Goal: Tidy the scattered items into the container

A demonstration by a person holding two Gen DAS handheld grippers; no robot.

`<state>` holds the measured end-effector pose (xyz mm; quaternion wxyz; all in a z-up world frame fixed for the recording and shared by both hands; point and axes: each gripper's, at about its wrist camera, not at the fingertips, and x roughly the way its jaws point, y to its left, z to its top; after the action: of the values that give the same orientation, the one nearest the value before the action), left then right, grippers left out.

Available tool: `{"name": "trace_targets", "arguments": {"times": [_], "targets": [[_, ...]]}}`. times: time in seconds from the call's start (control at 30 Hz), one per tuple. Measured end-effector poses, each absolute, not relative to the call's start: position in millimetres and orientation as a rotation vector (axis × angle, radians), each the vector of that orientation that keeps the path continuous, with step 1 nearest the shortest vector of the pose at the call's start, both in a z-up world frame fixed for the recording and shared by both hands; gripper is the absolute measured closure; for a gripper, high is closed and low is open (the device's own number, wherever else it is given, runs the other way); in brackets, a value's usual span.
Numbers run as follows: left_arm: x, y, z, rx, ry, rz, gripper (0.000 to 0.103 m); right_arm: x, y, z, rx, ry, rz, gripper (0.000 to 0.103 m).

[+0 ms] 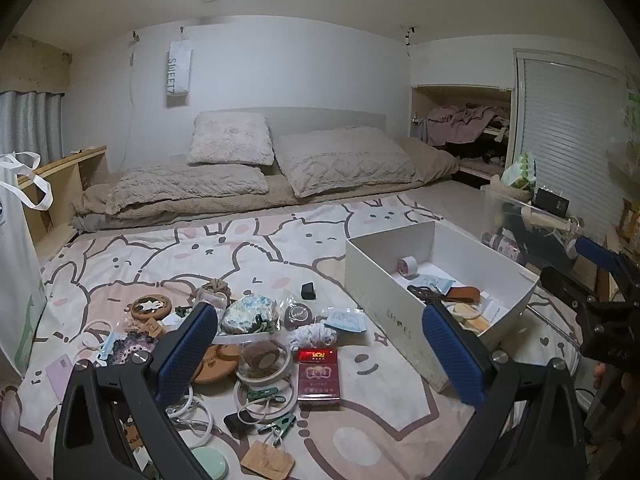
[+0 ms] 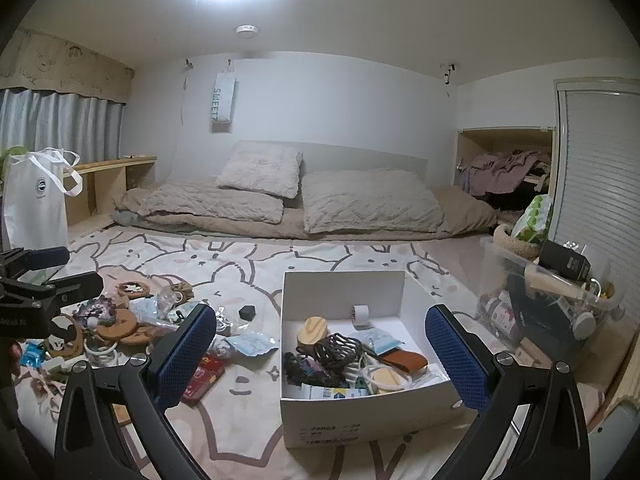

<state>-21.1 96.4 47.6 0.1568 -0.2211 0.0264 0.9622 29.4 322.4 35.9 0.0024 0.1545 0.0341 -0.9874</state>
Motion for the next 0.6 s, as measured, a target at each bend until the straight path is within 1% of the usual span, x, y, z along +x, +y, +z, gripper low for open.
{"name": "trace_targets", "arguments": {"times": [0.6], "targets": [[-20.1, 97.6, 47.3, -0.632, 0.075, 2.751, 0.000, 30.1, 322.9, 32.3, 0.497, 0.113, -3.102, 0.000]]}}
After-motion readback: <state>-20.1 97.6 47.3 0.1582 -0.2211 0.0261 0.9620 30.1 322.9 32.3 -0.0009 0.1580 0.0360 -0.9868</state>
